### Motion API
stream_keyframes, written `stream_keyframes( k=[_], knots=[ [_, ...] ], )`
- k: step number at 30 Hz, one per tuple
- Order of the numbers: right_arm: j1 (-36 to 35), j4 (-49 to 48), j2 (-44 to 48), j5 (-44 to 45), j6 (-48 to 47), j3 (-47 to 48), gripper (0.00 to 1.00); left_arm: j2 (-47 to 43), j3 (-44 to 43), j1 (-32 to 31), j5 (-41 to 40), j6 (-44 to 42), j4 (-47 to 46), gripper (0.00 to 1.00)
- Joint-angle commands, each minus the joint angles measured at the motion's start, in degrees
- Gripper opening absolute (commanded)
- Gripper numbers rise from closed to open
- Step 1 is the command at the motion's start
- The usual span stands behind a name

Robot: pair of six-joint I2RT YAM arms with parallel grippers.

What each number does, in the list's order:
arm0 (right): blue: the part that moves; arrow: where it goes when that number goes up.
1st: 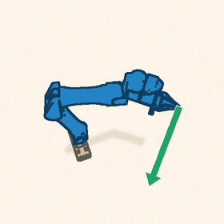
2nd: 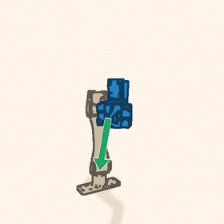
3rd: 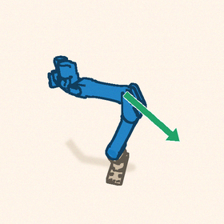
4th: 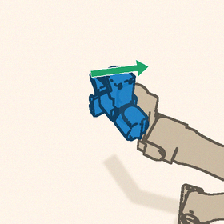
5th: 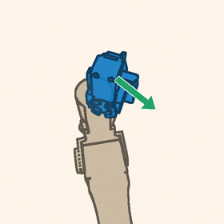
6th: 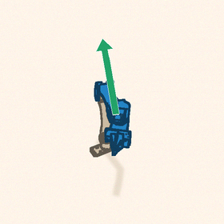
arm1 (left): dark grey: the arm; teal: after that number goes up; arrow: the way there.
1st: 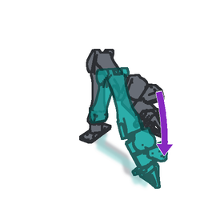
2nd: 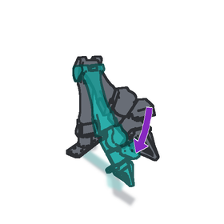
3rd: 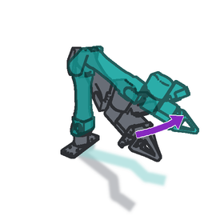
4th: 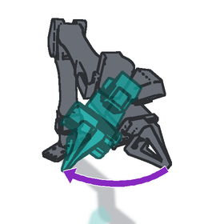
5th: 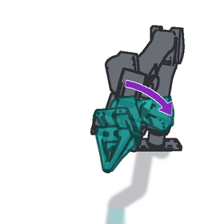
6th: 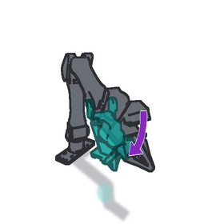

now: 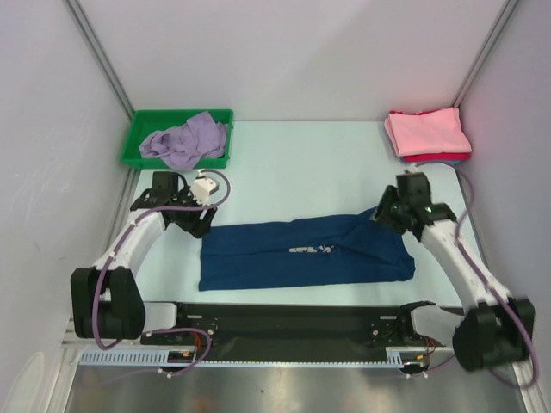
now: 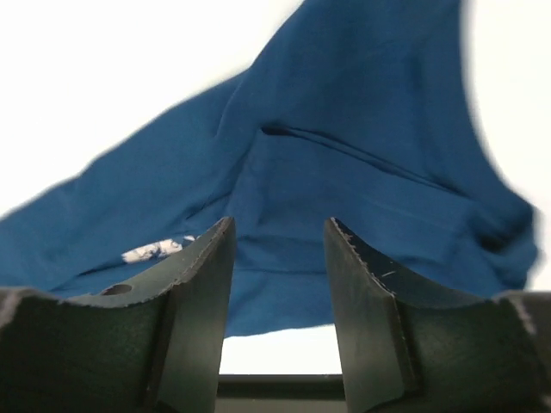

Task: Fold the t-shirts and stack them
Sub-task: Fold the tshirt

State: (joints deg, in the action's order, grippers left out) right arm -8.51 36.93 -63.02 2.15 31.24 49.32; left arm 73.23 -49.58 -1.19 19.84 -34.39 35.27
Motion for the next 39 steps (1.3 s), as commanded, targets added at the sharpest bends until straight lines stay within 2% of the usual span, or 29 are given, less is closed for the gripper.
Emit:
stream_keyframes(
  k=[1, 3, 10, 22, 24, 25, 29, 30, 35, 39],
  knots=[
    [-2.03, -1.51, -12.19, -0.66, -0.4, 4.19, 0.52, 3.05, -0.6, 0.22, -3.23, 7.93, -3.89, 0.73],
    [-2.91, -0.89, -16.06, 0.3, -0.22, 7.1, 0.53, 2.1, -0.08, 0.22, -2.79, 8.46, -3.89, 0.74],
    [-3.09, -3.61, -26.17, 0.05, 0.31, 8.6, 0.5, -0.81, 2.65, 0.22, -2.26, 7.5, -4.77, 0.75],
    [-4.58, -5.81, -29.08, -1.54, 2.15, 9.13, 0.5, 1.12, 1.86, 0.22, -2.7, 6.53, -5.12, 0.74],
    [-4.93, -5.73, -30.05, -1.36, 2.15, 9.39, 0.45, 1.47, 1.68, 0.22, -2.7, 6.44, -5.03, 0.74],
    [-4.93, -5.55, -30.23, -1.36, 2.24, 9.3, 0.32, 1.48, 1.51, 0.22, -2.78, 6.44, -5.12, 0.74],
    [-5.2, -3.98, -28.13, -0.22, 2.16, 9.39, 0.05, 1.21, 1.33, 0.22, -2.79, 6.18, -4.77, 0.74],
    [-5.37, -3.19, -26.46, 0.3, 1.98, 9.56, 0.02, 1.12, 1.42, 0.22, -2.78, 6.18, -4.77, 0.74],
    [-8.35, 2.35, -20.75, -0.48, 2.5, 7.82, 0.0, 1.3, 1.77, 0.22, -3.05, 5.83, -5.03, 0.74],
    [-11.43, 4.9, -16.35, -4.25, 4.79, 2.38, 0.0, 1.74, 1.68, 0.22, -2.7, 5.83, -5.47, 0.74]
  ],
)
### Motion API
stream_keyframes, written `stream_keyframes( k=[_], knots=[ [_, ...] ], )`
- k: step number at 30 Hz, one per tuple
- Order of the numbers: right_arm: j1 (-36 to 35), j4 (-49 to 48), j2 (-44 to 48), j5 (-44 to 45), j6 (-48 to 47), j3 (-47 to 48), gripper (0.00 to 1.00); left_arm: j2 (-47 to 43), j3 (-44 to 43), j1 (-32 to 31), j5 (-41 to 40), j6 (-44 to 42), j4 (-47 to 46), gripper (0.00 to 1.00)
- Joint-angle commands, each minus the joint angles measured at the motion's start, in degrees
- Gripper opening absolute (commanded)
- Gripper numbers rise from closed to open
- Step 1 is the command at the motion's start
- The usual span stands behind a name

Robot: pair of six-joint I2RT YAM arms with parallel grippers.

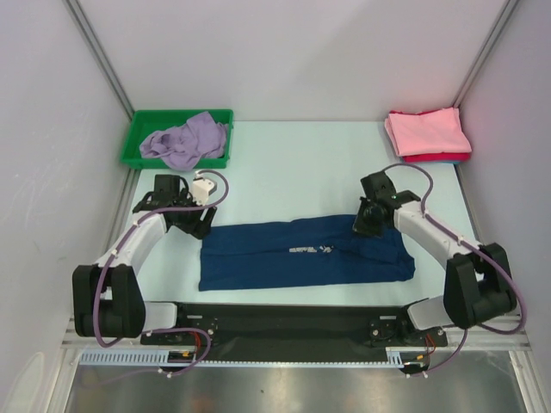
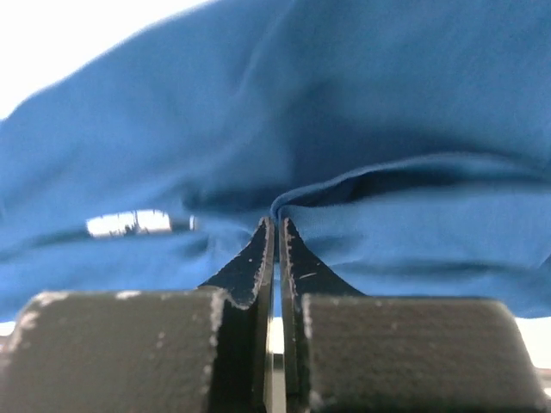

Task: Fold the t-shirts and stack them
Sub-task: Fold the tshirt

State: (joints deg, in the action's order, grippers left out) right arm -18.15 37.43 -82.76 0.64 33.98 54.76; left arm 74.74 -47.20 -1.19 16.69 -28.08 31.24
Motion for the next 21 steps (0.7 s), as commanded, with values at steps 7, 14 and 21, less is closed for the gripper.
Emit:
stream_keyframes(
  k=[7, 14, 21],
  knots=[
    [-7.68, 6.43, 8.67, -5.65, 7.59, -9.31, 0.0, 1.28, -0.7, 0.22, 0.63, -0.58, -1.98, 0.74],
    [-11.29, 9.41, 13.67, -4.6, 11.72, -11.34, 0.15, 1.11, -0.52, 0.22, 0.71, -0.67, -1.89, 0.74],
    [-13.05, 13.53, 17.55, -6.97, 12.88, -12.06, 0.39, 1.28, -0.87, 0.22, 0.54, -1.02, -2.06, 0.74]
  ],
)
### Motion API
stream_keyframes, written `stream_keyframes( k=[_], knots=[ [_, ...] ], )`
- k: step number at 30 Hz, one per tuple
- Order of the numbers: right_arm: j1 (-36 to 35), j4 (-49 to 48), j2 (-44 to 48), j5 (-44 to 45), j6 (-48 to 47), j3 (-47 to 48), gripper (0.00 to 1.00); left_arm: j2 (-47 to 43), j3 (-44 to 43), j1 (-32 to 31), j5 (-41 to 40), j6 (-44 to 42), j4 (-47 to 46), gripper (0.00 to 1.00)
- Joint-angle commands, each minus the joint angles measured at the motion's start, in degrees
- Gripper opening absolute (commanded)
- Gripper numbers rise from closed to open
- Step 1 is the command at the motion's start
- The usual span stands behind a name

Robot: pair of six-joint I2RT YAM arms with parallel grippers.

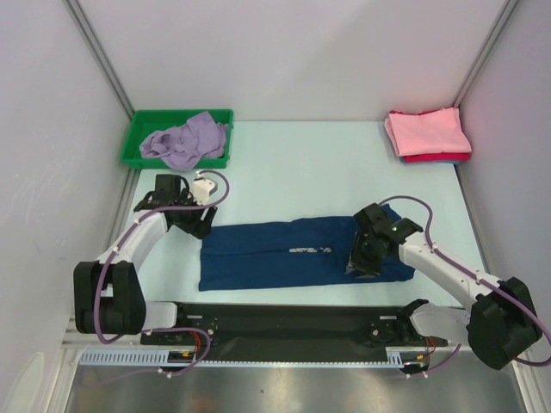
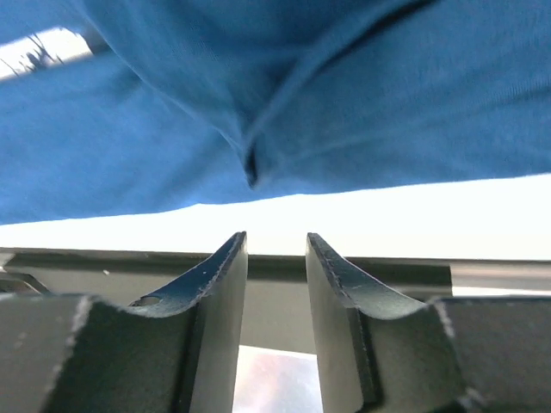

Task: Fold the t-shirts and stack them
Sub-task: Fold the tshirt

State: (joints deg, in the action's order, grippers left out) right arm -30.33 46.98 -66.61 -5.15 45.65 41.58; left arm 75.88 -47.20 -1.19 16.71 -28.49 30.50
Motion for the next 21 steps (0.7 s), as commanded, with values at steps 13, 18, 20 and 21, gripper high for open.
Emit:
stream_keyframes(
  k=[13, 18, 20, 21],
  knots=[
    [16.44, -5.3, -14.14, 2.69, -18.74, 15.37, 0.06, 0.68, -2.81, 0.14, 3.07, 1.42, -0.62, 0.74],
    [16.62, -8.22, -23.38, 0.32, -21.39, 19.06, 0.0, -1.25, -0.88, 0.14, 2.36, 1.07, -1.23, 0.74],
    [16.62, -7.26, -25.5, 1.53, -21.74, 19.24, 0.0, -1.61, -0.17, 0.14, 2.1, 0.89, -1.41, 0.74],
    [16.79, -5.78, -25.67, 2.33, -21.92, 18.45, 0.0, -1.78, 0.26, 0.14, 2.01, 0.81, -1.5, 0.74]
  ],
)
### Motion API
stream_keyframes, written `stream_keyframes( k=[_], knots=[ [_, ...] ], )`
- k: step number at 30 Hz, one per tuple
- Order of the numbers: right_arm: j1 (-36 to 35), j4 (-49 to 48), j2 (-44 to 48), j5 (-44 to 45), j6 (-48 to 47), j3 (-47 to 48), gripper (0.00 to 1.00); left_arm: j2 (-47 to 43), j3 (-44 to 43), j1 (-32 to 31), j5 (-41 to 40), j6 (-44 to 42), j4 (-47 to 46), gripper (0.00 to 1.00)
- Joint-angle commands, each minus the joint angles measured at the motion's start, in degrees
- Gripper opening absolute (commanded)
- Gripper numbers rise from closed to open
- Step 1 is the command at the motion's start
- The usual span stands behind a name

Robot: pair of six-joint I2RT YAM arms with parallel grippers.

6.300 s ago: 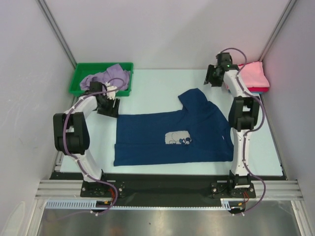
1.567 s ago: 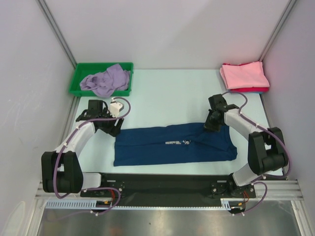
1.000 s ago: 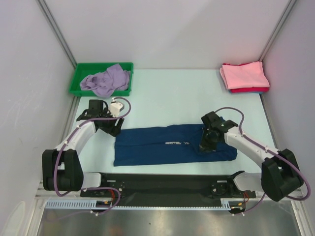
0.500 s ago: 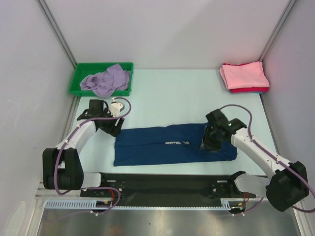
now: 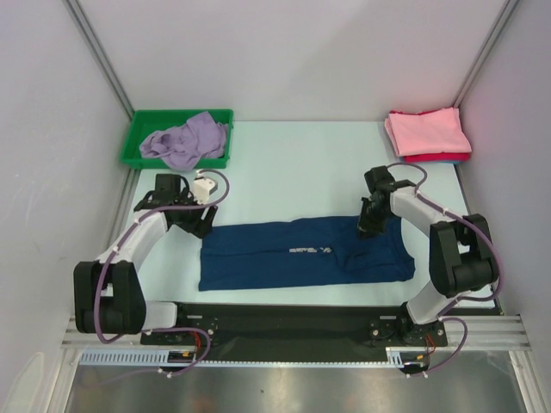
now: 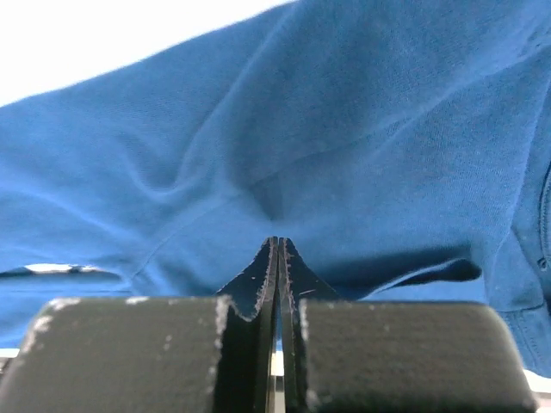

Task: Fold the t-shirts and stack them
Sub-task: Fold the tshirt

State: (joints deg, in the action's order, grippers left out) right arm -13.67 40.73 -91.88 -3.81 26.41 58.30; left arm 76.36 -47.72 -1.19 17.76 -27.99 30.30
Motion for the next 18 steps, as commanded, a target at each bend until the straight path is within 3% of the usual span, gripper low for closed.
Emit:
stream_keyframes(
  k=[1, 7, 18],
  knots=[
    [0.22, 0.84, -0.06, 1.52, -2.77, 0.86, 0.0, -2.7, 1.05, 0.14, 0.79, 0.13, -1.56, 0.74],
    [0.23, 2.69, 5.29, -0.4, -0.4, -8.45, 0.0, -2.01, 2.02, 0.14, 1.31, 0.48, -3.14, 0.75],
    [-4.87, 11.03, 19.44, 0.83, 7.76, -14.35, 0.0, 0.37, 0.53, 0.14, 1.67, -0.05, -3.5, 0.74]
  ],
)
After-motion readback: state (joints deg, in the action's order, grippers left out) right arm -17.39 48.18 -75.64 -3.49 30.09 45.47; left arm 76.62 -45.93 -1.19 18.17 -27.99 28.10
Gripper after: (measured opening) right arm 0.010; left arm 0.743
